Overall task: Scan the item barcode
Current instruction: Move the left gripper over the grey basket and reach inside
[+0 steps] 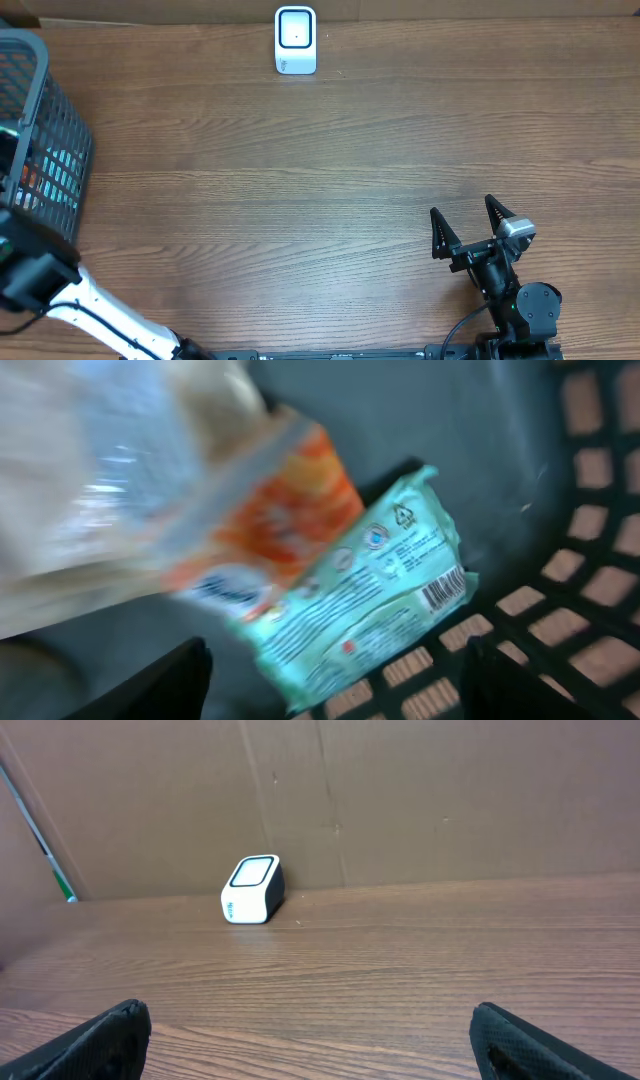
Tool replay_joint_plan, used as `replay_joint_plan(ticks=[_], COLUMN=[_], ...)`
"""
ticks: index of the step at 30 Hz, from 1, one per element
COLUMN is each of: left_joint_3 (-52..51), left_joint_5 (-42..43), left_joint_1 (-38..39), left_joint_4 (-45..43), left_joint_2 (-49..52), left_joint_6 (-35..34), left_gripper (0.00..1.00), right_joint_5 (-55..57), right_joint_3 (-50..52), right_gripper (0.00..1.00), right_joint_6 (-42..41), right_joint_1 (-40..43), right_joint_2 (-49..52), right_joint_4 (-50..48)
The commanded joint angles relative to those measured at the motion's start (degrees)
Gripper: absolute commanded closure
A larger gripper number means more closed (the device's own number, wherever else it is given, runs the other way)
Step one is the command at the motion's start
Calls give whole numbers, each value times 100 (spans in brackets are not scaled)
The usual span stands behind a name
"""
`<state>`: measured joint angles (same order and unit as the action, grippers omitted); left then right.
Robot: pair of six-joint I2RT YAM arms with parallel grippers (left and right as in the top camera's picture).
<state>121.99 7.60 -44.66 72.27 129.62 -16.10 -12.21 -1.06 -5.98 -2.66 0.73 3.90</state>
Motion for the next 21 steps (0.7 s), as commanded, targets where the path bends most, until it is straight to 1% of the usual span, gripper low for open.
replay_joint_plan(ticks=[1, 5, 8, 10, 14, 18, 21], left_joint_3=[70, 61, 24, -20, -103, -164, -396], left_joint_5=[-621, -1202, -1388, -1449, -1572, -1545, -1515], left_joint_1=[330, 533, 605, 619, 619, 621, 625], left_joint_4=[39, 111, 140, 155, 232, 293, 192], left_joint_2=[203, 306, 326, 326, 343, 409, 415], left_joint_6=[-61, -398, -564, -647, -732, -732, -734], left_gripper=[32, 33, 41, 44, 44, 42, 41], right_joint_5=[-9, -9, -9, -9, -9, -9, -9], right_joint_3=[59, 59, 59, 59, 59, 59, 59], right_gripper=[0, 0, 0, 0, 0, 0, 0], right_joint_6=[4, 4, 7, 7, 4, 4, 7], right_joint_1=[11, 11, 11, 11, 11, 11, 11], right_joint_2=[-55, -55, -55, -55, -55, -55, -55], right_joint_4=[-42, -42, -42, -42, -42, -42, -42])
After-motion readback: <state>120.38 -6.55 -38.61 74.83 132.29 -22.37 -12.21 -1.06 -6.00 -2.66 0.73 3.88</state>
